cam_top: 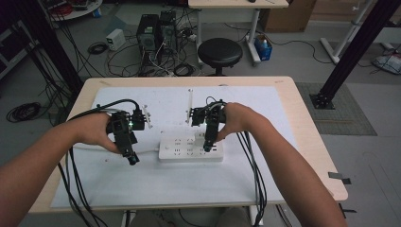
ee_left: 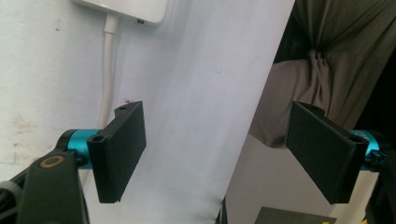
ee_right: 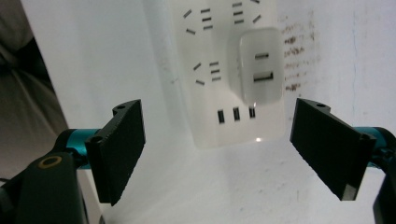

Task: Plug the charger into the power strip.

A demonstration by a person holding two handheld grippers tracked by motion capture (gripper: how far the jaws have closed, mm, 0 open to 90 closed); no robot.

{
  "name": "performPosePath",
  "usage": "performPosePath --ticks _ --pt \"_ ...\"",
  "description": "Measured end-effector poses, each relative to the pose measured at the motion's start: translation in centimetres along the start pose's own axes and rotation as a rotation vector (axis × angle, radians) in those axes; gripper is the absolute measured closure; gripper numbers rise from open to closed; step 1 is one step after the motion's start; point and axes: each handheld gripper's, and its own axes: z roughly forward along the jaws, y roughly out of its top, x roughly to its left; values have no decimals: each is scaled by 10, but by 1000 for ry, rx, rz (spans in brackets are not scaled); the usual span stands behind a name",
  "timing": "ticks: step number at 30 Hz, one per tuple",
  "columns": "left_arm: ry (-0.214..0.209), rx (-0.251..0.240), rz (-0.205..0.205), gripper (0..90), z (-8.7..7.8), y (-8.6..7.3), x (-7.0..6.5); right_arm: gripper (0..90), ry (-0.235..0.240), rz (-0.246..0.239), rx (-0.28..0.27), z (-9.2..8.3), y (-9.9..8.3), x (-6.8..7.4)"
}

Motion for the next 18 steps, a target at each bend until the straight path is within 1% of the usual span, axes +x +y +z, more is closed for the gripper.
performPosePath --ticks 2,3,5,6,8,9,10,11,12,13,14,15,18 --pt "2 0 -5 207 -4 2 -1 177 -8 6 -7 -7 -6 4" --pt "2 4 2 207 -7 2 -1 177 -7 12 -14 -11 -9 6" --pt "6 3 4 207 -11 3 -2 177 -18 26 -10 -20 -15 11" --pt "6 1 4 207 -13 4 -3 177 -24 23 -20 -24 -19 13" --pt "10 -2 -3 207 -16 5 -5 177 -38 32 -12 -32 -26 17" --pt "13 2 4 207 -17 5 -5 177 -41 34 -11 -35 -29 18" --pt "12 -3 1 207 -18 5 -6 177 -47 44 -9 -38 -33 20" --pt "13 -4 2 207 -20 6 -7 177 -51 41 -6 -41 -36 21" --pt "14 -5 1 207 -22 6 -7 177 -56 61 -5 -44 -40 24" --pt "14 -5 1 207 -22 6 -7 177 -56 61 -5 -44 -40 24" --pt "17 -4 6 207 -26 6 -8 177 -59 62 -8 -46 -44 25" --pt "19 -4 4 207 -28 7 -9 177 -65 75 -6 -52 -52 28" --pt "28 -4 9 207 -32 9 -11 177 -72 88 -2 -57 -61 32"
